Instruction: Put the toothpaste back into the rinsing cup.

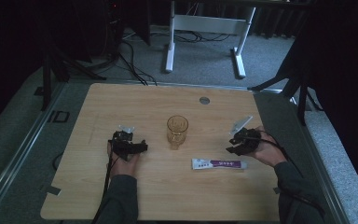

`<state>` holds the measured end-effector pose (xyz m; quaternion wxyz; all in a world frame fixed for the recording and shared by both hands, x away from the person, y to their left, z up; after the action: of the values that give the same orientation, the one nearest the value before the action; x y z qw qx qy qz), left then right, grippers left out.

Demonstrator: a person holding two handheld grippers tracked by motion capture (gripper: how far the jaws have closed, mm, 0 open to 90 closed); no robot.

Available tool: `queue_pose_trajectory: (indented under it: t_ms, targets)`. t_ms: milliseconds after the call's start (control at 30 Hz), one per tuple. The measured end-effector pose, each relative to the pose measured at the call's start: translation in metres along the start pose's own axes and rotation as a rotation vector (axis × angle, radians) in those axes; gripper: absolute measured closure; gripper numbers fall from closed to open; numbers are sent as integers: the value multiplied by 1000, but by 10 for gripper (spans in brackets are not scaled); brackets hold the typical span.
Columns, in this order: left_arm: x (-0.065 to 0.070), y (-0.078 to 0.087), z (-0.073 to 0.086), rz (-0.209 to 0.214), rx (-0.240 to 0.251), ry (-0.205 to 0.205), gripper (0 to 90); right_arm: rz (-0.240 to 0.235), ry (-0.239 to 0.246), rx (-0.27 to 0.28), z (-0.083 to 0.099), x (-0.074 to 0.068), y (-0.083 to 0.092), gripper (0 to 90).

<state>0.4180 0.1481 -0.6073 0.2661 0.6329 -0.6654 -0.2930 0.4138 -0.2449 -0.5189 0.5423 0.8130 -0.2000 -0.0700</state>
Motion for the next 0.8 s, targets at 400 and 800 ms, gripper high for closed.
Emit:
queue_pose_trajectory:
  t_ms: [400,800]
  targets:
    - [0,0,0,0,0,0,35,-10,26,-33,-6,-5,-3,598]
    - [0,0,0,0,0,-1,35,-21,58,-57,-11,-10,-4,601]
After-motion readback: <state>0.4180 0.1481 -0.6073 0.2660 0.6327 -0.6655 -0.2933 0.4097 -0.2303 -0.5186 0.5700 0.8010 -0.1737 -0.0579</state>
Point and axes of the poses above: each handheld gripper's, and its own axes: y roughly backward along the jaws, z roughly out of its underside, x roughly to its right, the point moved 6 cm from there along -y, roughly forward along the jaws, and after that the axes turned 2 degrees about -z, right-handed, at the moved point
